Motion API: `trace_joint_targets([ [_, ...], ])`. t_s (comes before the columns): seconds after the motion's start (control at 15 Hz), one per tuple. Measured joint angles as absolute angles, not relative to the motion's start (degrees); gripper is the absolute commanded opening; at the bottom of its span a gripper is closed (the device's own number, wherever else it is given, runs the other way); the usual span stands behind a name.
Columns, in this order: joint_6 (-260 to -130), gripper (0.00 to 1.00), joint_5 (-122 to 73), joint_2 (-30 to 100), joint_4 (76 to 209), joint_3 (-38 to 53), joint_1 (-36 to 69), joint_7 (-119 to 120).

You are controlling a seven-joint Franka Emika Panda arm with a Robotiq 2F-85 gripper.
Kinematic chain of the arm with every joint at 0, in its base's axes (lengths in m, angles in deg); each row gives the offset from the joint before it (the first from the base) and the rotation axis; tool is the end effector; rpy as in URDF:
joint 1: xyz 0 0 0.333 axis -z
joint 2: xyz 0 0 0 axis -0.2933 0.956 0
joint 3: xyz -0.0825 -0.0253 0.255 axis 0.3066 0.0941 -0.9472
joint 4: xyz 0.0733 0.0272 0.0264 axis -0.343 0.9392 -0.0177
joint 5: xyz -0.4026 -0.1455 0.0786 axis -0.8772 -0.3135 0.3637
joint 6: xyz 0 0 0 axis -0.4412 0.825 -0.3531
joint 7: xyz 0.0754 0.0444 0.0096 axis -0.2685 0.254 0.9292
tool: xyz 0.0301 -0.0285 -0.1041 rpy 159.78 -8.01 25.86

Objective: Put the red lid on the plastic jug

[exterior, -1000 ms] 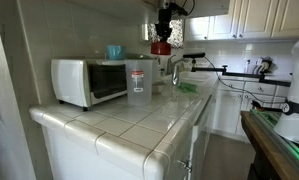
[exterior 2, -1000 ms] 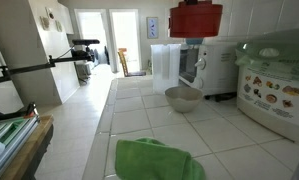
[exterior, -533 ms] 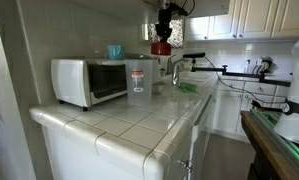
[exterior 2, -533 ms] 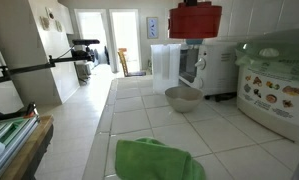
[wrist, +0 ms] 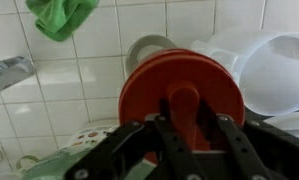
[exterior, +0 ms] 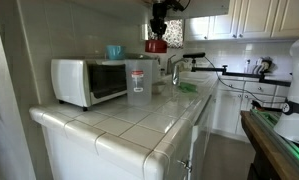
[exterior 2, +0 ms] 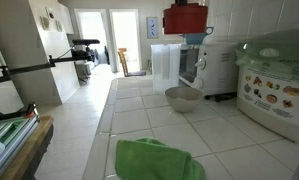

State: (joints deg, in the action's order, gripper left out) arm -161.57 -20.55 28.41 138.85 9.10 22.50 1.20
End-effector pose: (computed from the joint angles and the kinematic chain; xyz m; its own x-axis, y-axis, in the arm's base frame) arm 0.6426 -0.1244 0.4949 0.9644 -0.2602 0.0465 -0.2607 -0.9654 0.0032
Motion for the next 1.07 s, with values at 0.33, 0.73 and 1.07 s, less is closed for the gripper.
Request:
trace_joint_targets([
  [0.33, -161.1, 0.08, -22.9, 28.4, 138.9, 6.7, 19.7, 1.2],
  [0.73, -162.5, 0.08, -24.6, 28.6, 139.1, 4.3, 17.0, 1.4],
  [1.07, -163.6, 0.08, -25.1, 27.4, 140.5, 2.8, 15.5, 1.4],
])
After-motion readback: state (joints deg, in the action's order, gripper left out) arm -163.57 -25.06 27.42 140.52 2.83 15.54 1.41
